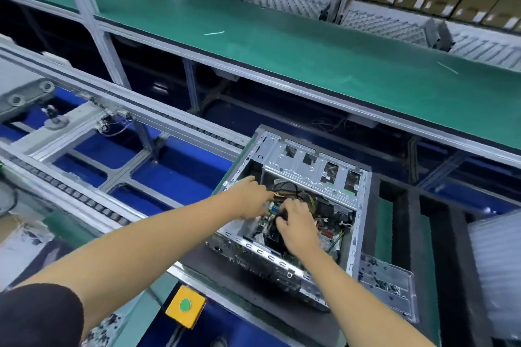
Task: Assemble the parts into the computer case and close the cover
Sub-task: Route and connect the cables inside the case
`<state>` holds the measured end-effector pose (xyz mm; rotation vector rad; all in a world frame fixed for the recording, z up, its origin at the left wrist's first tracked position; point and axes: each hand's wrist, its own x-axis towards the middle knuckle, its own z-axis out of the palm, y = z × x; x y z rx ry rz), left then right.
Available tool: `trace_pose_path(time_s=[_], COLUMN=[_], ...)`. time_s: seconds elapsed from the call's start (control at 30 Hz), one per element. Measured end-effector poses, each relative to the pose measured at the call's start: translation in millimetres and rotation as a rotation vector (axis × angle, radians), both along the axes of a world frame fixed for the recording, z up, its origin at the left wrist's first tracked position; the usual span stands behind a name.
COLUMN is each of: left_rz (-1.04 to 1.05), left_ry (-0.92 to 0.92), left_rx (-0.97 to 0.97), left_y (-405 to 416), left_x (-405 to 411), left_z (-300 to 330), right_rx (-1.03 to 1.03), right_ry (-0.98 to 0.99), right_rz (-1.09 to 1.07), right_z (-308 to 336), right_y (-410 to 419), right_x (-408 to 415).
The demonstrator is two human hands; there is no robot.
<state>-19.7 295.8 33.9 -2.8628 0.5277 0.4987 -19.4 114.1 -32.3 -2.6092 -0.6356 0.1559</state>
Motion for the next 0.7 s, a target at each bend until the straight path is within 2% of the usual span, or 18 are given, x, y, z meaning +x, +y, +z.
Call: trace_pose_path(time_s=[0.17, 0.37, 0.53, 0.7], left_rz=[0.111, 0.461, 0.686, 0.937], left_ry=[-0.162, -0.421, -0.452, -0.515], left_rx=[-0.23, -0.552, -0.544, -0.515], left_y=[16, 35, 82, 157], left_x=[-32, -79, -133, -205], left_z=[-8, -15, -1, 17], right_rx=[-0.061, 0.036, 0.112, 0.05], right_ry=[-0.159, -0.19, -0.174, -0.175], right_rz=[-0.017, 0.022, 0.164, 0.388], right_z=[3, 18, 40, 63], right_y=[5, 35, 89, 175], right_x=[-4, -15, -39, -76])
